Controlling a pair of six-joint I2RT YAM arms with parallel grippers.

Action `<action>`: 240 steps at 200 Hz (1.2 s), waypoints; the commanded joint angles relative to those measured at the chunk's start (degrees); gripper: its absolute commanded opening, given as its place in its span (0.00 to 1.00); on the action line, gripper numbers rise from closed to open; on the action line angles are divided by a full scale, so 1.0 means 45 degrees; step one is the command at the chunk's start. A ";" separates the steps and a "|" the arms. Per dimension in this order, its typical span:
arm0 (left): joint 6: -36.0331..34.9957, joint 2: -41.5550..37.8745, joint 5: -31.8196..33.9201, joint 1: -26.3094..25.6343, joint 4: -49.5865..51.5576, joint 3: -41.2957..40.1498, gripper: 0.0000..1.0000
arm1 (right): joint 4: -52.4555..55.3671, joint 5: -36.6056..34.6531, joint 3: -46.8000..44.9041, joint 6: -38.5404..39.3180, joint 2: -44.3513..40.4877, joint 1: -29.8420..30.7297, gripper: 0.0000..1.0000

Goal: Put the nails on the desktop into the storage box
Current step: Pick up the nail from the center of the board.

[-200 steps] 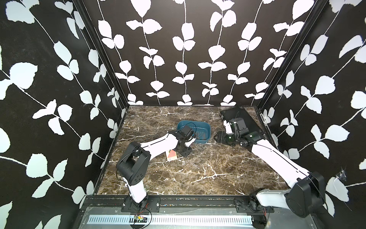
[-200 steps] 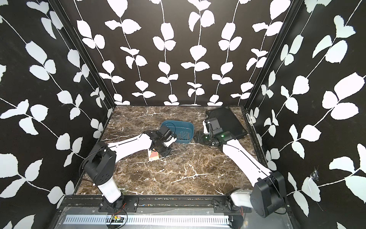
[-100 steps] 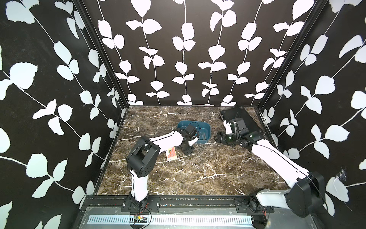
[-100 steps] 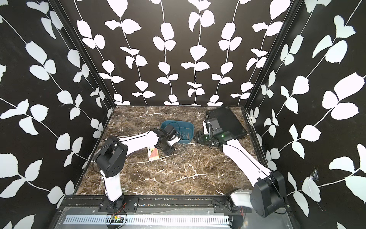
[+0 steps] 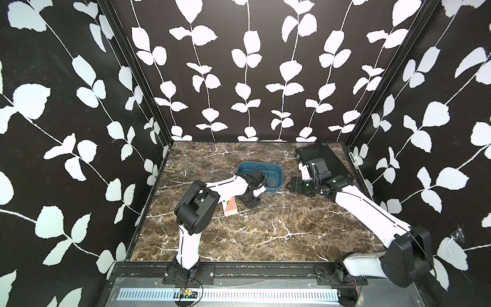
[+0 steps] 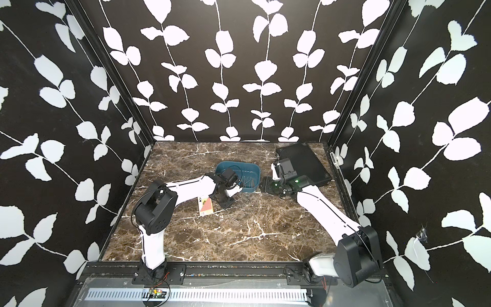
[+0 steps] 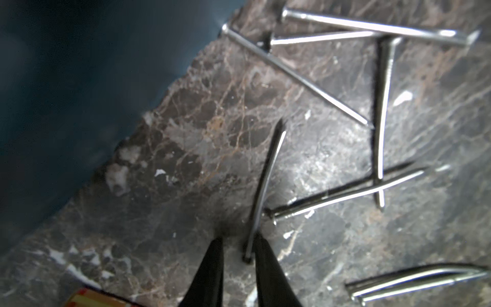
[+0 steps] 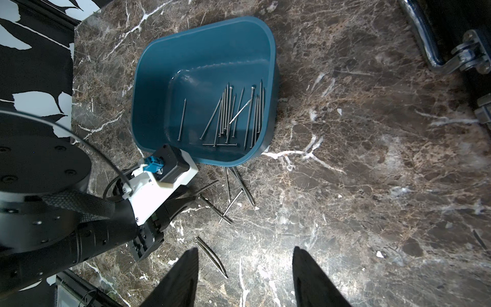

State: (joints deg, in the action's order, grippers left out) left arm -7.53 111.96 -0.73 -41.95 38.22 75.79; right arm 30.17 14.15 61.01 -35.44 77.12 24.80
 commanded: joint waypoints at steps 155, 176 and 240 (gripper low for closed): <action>0.2056 -0.5378 -0.1869 -0.0073 0.0905 -0.2410 0.00 | -0.1066 0.0165 0.0336 -0.0191 0.0413 -0.0042 0.63; 0.3136 -0.5492 -0.1725 -0.0018 0.0571 -0.1851 0.00 | -0.1224 0.0364 0.0480 -0.0231 0.0683 -0.0043 0.63; 0.5777 -0.2952 -0.1318 0.0319 -0.0444 0.1330 0.00 | -0.0289 0.0269 0.0840 0.0529 0.0488 -0.0043 0.65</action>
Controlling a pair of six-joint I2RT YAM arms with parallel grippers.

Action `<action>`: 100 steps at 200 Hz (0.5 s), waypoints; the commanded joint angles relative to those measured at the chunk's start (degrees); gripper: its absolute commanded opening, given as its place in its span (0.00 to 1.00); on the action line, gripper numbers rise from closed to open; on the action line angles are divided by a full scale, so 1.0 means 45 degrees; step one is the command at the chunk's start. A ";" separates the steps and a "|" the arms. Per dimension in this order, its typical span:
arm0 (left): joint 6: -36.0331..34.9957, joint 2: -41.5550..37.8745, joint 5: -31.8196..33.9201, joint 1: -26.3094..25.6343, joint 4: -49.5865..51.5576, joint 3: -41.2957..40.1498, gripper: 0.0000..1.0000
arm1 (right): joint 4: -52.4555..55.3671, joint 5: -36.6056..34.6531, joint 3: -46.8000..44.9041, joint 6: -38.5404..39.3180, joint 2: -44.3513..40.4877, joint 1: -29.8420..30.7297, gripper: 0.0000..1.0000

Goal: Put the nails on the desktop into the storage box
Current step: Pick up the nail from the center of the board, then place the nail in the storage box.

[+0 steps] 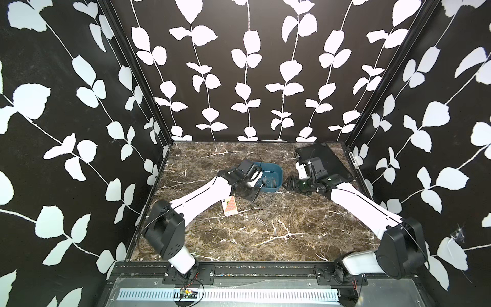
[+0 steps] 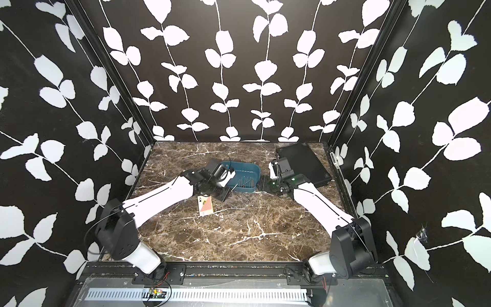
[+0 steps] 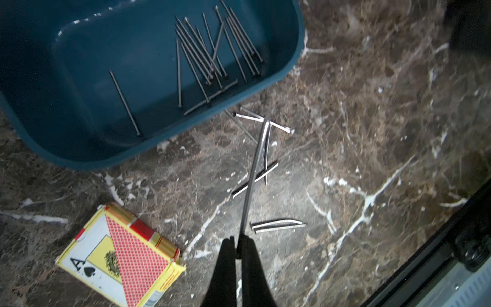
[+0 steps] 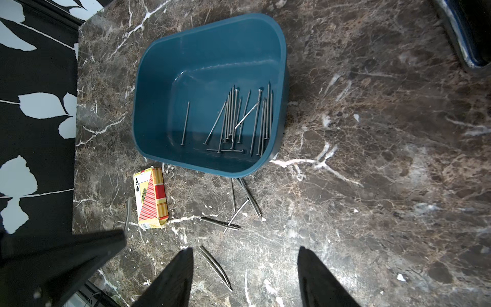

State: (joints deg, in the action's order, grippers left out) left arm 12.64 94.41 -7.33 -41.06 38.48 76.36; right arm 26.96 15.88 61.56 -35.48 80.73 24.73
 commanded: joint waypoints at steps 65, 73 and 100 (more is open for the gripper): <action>0.2350 0.4182 -0.0472 0.0865 -0.0569 0.3730 0.00 | 0.2239 -0.0757 0.1161 0.2626 -0.0964 -0.0032 0.65; 0.2434 0.4532 -0.0603 0.0893 -0.0603 0.3900 0.00 | 0.2360 -0.0818 0.1130 0.2824 -0.1075 -0.0037 0.65; 0.2596 0.5454 -0.0824 0.0897 -0.0466 0.4477 0.00 | 0.2715 -0.0928 0.0926 0.3345 -0.1335 -0.0027 0.65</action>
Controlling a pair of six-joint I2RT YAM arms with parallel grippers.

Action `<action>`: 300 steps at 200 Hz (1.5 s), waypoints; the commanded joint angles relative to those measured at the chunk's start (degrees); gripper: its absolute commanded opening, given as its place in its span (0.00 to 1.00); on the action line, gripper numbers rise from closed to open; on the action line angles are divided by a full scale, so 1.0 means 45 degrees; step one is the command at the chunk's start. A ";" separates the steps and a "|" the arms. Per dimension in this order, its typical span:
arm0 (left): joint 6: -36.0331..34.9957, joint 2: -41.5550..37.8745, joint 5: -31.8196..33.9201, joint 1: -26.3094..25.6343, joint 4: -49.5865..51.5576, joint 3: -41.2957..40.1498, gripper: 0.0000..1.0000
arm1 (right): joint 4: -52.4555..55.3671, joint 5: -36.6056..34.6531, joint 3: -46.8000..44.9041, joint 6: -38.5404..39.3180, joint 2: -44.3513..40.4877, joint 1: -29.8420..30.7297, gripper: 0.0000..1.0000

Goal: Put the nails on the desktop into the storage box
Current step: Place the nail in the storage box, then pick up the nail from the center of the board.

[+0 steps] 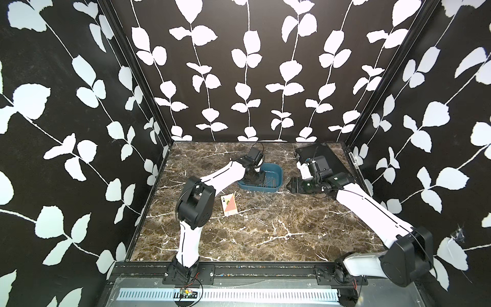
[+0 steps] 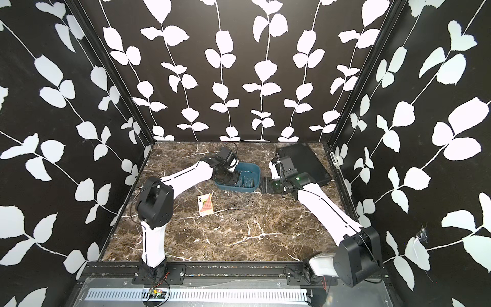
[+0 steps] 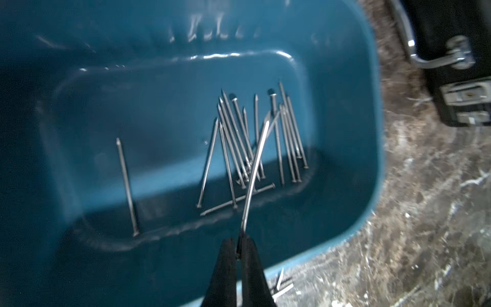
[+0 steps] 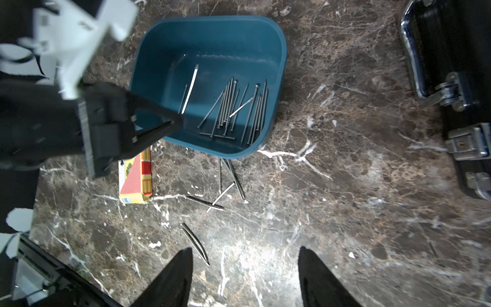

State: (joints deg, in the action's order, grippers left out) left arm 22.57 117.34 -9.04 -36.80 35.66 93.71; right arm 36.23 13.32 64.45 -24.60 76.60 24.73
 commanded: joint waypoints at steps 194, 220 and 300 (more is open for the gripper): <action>0.0658 -0.7167 0.1358 0.0314 0.0946 -0.4505 0.45 | 0.0125 0.0042 0.0416 0.4299 0.2617 0.3944 0.60; 0.0646 -0.8748 0.1669 0.0489 0.1311 -0.6276 0.45 | 0.0115 -0.0286 0.0951 0.4504 0.3853 0.4808 0.57; 0.0885 -1.0490 0.1691 0.0831 0.1622 -0.8148 0.46 | -0.0230 -0.2684 0.2069 0.4958 0.5790 0.5578 0.51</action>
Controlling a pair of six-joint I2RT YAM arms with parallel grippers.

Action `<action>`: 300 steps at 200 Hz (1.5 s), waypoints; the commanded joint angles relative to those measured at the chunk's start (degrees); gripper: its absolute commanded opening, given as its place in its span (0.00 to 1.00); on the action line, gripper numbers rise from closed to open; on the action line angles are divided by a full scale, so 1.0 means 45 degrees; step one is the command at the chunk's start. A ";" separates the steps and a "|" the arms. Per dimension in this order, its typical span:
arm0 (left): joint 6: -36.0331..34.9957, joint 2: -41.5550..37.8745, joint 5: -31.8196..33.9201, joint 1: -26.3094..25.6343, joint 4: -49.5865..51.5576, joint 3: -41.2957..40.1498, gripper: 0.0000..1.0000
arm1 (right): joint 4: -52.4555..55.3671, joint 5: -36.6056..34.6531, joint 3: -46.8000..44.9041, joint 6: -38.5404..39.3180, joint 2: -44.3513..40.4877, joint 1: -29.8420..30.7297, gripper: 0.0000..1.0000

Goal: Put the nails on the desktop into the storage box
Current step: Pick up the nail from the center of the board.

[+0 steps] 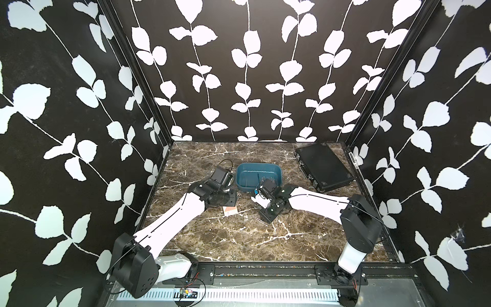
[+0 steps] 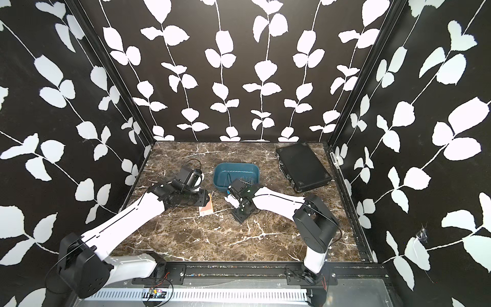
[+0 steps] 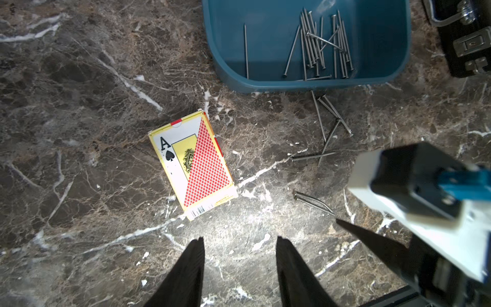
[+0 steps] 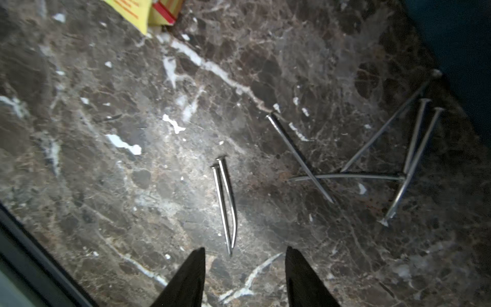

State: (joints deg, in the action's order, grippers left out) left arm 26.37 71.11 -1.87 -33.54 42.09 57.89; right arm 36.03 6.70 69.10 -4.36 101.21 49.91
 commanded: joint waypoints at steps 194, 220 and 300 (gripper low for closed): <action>-0.0647 0.0686 -0.0570 0.1327 0.0151 -0.0130 0.47 | 0.0917 0.0227 0.3609 0.2164 0.4059 -0.0809 0.48; -0.0703 0.0838 -0.0630 0.1334 0.0162 -0.0071 0.47 | 0.0992 0.0382 0.3227 0.2208 0.4150 -0.0815 0.34; -0.0714 0.0899 -0.0819 0.1340 0.0119 -0.0099 0.47 | 0.0473 -0.1814 0.1735 0.2704 0.3402 -0.0310 0.03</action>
State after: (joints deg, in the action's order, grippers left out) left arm 23.75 75.44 -4.80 -27.81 42.09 57.76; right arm 34.96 3.29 80.49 7.22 115.92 48.01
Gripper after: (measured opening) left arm 0.469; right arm 0.084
